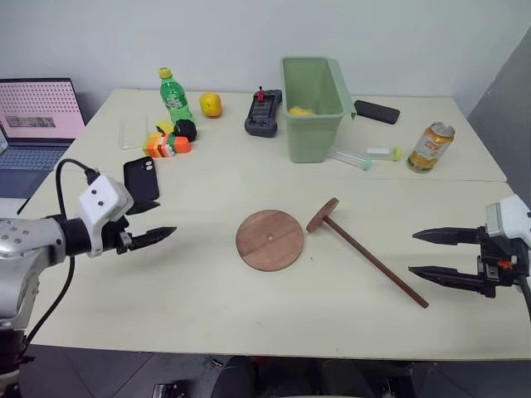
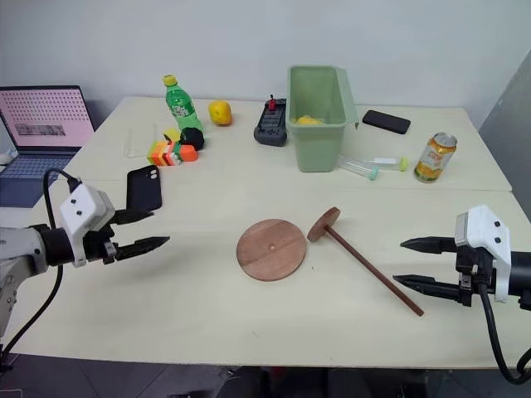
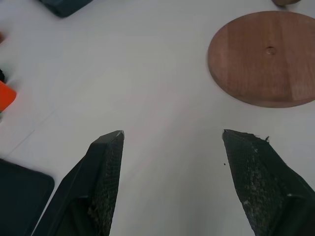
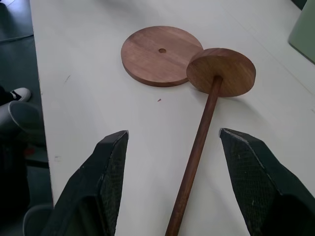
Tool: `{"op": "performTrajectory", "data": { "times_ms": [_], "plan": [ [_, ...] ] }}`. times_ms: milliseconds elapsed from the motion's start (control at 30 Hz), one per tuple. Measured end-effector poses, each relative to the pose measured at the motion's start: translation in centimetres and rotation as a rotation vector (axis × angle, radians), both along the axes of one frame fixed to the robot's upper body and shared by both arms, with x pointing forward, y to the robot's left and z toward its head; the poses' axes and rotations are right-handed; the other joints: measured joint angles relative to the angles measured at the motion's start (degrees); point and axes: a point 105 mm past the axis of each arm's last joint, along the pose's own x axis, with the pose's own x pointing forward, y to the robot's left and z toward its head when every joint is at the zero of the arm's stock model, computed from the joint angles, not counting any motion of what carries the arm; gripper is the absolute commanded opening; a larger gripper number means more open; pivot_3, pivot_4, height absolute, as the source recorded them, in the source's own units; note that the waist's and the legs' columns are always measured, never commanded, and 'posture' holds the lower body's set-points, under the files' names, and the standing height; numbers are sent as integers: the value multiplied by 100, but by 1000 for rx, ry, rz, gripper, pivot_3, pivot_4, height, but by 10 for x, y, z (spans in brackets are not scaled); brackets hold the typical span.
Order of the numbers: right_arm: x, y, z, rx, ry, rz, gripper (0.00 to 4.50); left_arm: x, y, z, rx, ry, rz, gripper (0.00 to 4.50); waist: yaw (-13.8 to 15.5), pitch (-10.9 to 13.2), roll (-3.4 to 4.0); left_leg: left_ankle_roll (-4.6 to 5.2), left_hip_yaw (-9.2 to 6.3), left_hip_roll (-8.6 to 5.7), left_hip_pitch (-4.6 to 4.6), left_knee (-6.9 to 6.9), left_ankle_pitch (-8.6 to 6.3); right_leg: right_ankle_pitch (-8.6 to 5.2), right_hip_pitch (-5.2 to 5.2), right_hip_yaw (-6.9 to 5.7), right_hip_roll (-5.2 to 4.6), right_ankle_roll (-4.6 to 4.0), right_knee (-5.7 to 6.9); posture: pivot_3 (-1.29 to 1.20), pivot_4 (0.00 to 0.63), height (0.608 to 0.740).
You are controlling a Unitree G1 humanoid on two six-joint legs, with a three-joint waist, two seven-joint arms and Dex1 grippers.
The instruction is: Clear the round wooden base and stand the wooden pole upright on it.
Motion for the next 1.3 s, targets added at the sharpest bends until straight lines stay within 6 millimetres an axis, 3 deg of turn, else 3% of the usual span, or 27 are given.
{"op": "performTrajectory", "data": {
  "times_ms": [333, 567, 800, 867, 1067, 1300],
  "plan": [
    [5, 0, -3, 18, 0, -28, 3069, 0, -5, 3, 19, -8, -49, 3313, 2, 3, -3, 1, -6, 0, -10, 3, 0, 0, -4, 2, -1, 0, -1, 0, 150, 740],
    [2, 2, -14, 19, 27, -41, 3069, -4, -26, 9, -10, 0, -178, 3313, 9, 4, -3, 0, -6, -2, -9, 6, 0, 0, -2, -2, 3, 0, 0, 0, 150, 740],
    [4, 6, -20, 38, 26, -63, 4446, 5, -49, 10, -23, 12, -255, 4493, 8, 6, -5, 1, -2, -6, -10, 8, 0, 1, -4, -3, 8, 0, 1, 0, 150, 740],
    [4, 6, -20, 34, 21, -62, 4487, 6, -54, 6, -2, 14, -274, 4500, 8, 6, -5, 1, -2, -6, -11, 8, 0, 1, -4, -2, 8, 0, 0, 0, 150, 740],
    [8, 23, -14, 20, -9, -42, 4487, -2, -92, 5, 26, -9, -414, 4500, 6, 6, -7, 0, -7, -4, -13, 10, 0, 1, -3, 0, 9, 0, 1, 0, 150, 740],
    [48, 53, -20, 22, 27, -185, 4487, -7, -149, -5, 28, -22, -604, 4500, -11, 7, -7, -1, -5, -10, -17, 16, 1, 2, -6, -2, 11, -1, 4, 0, 150, 740]
  ]
}}
